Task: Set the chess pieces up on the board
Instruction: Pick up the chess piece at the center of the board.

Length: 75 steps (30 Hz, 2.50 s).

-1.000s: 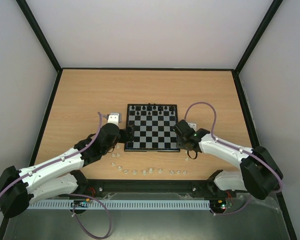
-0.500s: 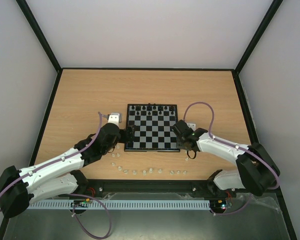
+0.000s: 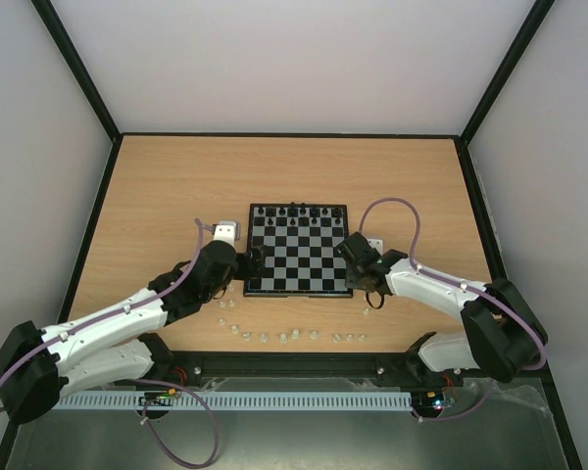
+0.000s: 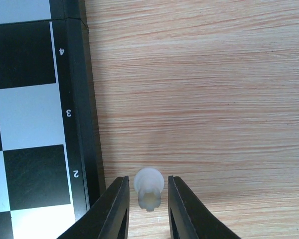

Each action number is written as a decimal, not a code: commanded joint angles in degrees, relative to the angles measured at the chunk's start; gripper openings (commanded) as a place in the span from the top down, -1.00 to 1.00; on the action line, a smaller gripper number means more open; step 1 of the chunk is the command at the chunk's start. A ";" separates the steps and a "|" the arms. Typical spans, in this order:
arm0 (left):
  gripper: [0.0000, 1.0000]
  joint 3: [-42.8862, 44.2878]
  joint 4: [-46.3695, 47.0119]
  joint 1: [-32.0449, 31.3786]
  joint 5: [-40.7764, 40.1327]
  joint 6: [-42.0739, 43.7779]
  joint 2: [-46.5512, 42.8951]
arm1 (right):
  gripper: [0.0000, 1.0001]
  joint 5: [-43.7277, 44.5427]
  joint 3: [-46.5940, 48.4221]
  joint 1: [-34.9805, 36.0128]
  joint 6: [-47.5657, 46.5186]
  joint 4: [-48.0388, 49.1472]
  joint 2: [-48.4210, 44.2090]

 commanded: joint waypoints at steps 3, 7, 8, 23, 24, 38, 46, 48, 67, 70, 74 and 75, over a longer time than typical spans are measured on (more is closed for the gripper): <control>-0.98 -0.37 1.23 0.25 -0.59 -0.11 0.64 | 0.57 -0.19 -0.22 -1.03 -1.20 0.59 0.83; -0.98 -0.38 1.34 0.29 -0.51 -0.10 1.00 | 0.60 -0.62 -0.42 -1.30 -1.70 0.98 0.99; -0.98 -0.38 1.40 0.31 -0.50 -0.11 1.05 | 0.61 -0.69 -0.37 -1.38 -1.69 1.05 1.09; -0.98 -0.43 1.50 0.24 -0.16 -0.11 1.00 | 0.61 -1.58 -0.30 -1.48 -1.83 0.57 2.24; -0.98 -0.39 1.50 0.24 -0.15 -0.11 0.84 | 0.60 -1.52 -0.36 -1.48 -1.72 0.58 2.26; -0.98 -0.71 1.39 0.24 -0.08 -0.26 -0.62 | 0.79 -1.26 -0.85 -1.43 -1.02 0.30 0.75; -0.98 -0.81 1.24 0.24 -0.24 -0.37 -1.21 | 0.84 -0.32 -0.51 -1.48 -0.49 -0.76 -1.52; -0.98 -0.80 1.26 0.24 -0.30 -0.29 -1.25 | 0.85 -0.13 -0.25 -1.48 -0.55 -1.18 -2.15; -0.98 -1.17 1.93 0.26 -0.99 -0.26 -0.84 | 0.86 -3.80 0.57 -0.18 -2.67 -1.69 -6.38; -0.98 -1.16 2.07 0.28 -0.81 -0.22 -0.42 | 0.86 -3.58 0.74 0.80 -2.49 -1.84 -6.22; -0.98 -1.06 1.94 0.27 -1.03 -0.14 -0.46 | 0.86 -3.42 1.30 2.01 -2.36 -1.68 -5.73; -0.98 -1.17 1.94 0.24 -1.11 -0.18 -0.53 | 0.86 -3.34 1.55 2.29 -2.32 -1.69 -5.54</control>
